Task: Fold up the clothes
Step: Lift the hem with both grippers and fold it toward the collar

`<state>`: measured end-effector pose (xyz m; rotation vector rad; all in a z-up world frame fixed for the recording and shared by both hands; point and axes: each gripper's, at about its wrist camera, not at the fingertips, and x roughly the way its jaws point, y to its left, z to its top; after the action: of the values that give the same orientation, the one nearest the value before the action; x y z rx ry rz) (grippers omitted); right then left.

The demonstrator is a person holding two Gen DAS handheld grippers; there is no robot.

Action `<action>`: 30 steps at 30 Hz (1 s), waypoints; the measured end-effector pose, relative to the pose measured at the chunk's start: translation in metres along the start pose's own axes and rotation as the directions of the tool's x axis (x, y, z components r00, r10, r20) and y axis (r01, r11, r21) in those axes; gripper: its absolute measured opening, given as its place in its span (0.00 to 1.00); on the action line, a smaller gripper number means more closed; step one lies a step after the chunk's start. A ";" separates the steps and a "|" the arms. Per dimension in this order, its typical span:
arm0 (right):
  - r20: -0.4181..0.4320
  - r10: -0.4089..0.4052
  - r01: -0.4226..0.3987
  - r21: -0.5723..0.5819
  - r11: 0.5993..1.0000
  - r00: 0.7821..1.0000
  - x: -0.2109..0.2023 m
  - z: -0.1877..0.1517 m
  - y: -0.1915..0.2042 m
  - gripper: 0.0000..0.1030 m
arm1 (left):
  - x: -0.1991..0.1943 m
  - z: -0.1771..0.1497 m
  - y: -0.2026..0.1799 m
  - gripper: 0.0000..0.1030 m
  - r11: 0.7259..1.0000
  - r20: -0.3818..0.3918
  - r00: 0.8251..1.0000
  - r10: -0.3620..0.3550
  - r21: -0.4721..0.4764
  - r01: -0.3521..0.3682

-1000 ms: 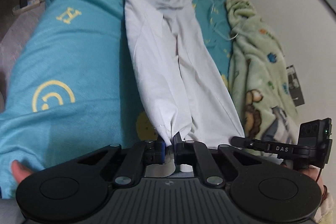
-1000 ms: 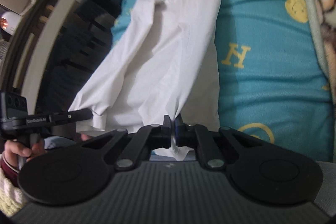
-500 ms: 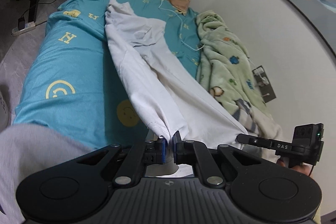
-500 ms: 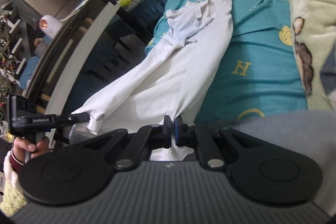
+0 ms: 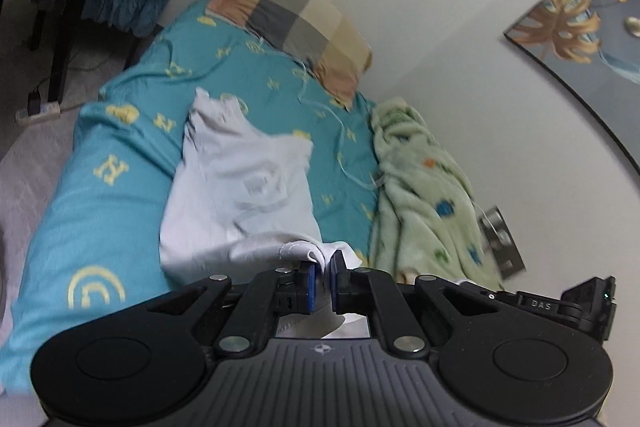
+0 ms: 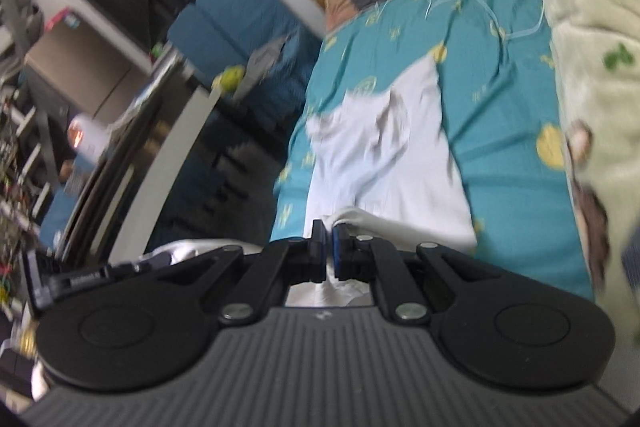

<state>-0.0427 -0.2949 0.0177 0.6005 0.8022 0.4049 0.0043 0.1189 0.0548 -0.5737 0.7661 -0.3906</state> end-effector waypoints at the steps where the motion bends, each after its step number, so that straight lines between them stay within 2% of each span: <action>1: 0.016 -0.007 0.006 0.014 1.000 1.000 0.013 0.011 -0.005 0.06 | 0.014 0.012 0.006 0.07 1.000 0.022 1.000 0.011 -0.006 -0.011; 6: 0.077 -0.060 0.056 0.055 0.997 0.995 0.076 0.057 -0.037 0.06 | 0.086 0.057 0.052 0.07 0.994 0.094 0.994 0.065 -0.092 -0.056; 11: 0.081 -0.145 0.140 0.069 0.988 0.986 0.143 0.087 -0.084 0.06 | 0.161 0.088 0.104 0.07 0.983 0.102 0.987 0.123 -0.151 -0.107; 14: 0.064 -0.183 0.178 0.080 0.981 0.981 0.181 0.094 -0.115 0.06 | 0.202 0.098 0.124 0.07 0.981 0.079 0.983 0.166 -0.114 -0.156; 19: 0.035 -0.194 0.190 0.103 0.976 0.980 0.230 0.085 -0.155 0.06 | 0.261 0.097 0.140 0.07 0.975 0.002 0.975 0.222 -0.027 -0.222; 21: 0.019 -0.198 0.196 0.095 0.976 0.980 0.242 0.082 -0.157 0.06 | 0.270 0.096 0.142 0.07 0.977 -0.007 0.977 0.214 -0.016 -0.214; 24: 0.050 -0.148 0.143 0.089 0.986 0.988 0.230 0.081 -0.146 0.06 | 0.267 0.095 0.138 0.07 0.984 0.000 0.984 0.179 -0.007 -0.179; 30: 0.126 -0.032 0.024 0.065 0.998 0.992 0.194 0.078 -0.119 0.06 | 0.213 0.091 0.108 0.07 0.999 0.077 0.996 0.048 0.004 -0.048</action>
<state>0.1535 -0.3059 -0.1207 0.6670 0.7032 0.3129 0.2258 0.1222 -0.0730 -0.5609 0.7037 -0.3242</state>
